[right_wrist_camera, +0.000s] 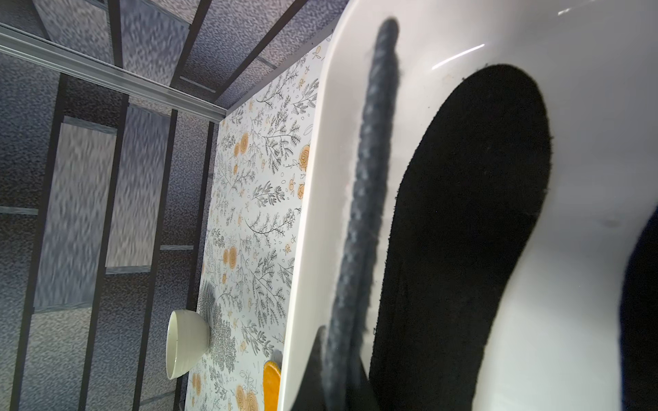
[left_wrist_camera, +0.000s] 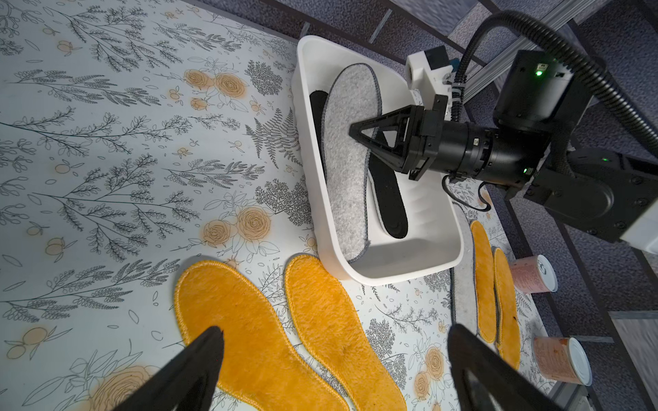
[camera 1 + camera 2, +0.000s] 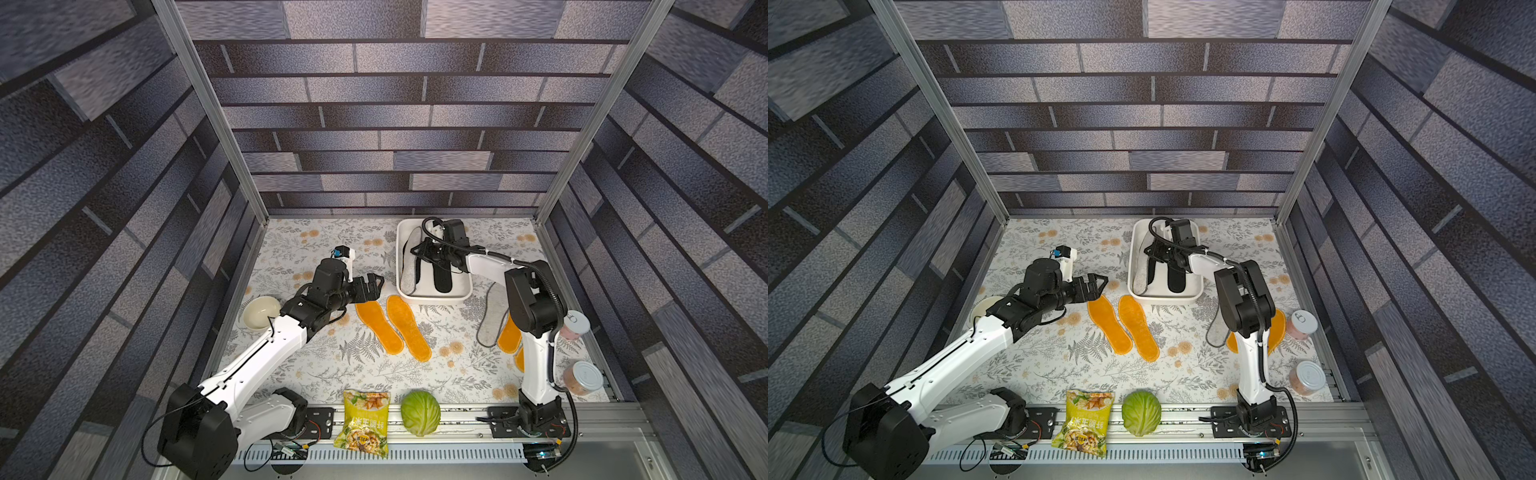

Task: Put the insoles into the storage box
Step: Place the insole in the storage box.

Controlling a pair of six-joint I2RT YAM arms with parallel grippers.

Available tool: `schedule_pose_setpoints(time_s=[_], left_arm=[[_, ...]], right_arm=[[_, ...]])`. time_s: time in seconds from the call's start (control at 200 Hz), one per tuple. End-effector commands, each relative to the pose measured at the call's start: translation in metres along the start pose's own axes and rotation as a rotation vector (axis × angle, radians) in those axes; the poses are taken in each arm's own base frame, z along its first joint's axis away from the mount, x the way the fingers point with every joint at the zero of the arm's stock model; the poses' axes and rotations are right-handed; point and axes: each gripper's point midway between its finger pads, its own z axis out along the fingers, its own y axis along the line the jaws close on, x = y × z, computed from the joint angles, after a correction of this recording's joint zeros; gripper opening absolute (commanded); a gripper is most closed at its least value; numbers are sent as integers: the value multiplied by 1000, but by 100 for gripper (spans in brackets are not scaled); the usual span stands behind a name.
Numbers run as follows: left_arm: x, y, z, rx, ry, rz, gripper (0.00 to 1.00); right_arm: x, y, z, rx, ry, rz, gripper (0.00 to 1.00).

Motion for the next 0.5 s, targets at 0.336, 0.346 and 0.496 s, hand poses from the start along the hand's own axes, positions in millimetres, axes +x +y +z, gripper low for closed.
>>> schedule_pose_setpoints(time_s=[0.336,0.346,0.496], left_arm=[[2,1,-9,-4,7,-8,100],[2,1,-9,-4,8,-8,100],[2,1,-9,-4,8,-9,100]], right_arm=[[4,-24,7,104,78,4,0],[4,-24,8,104,80,5,0],[6,-24,13,76,88,12,0]])
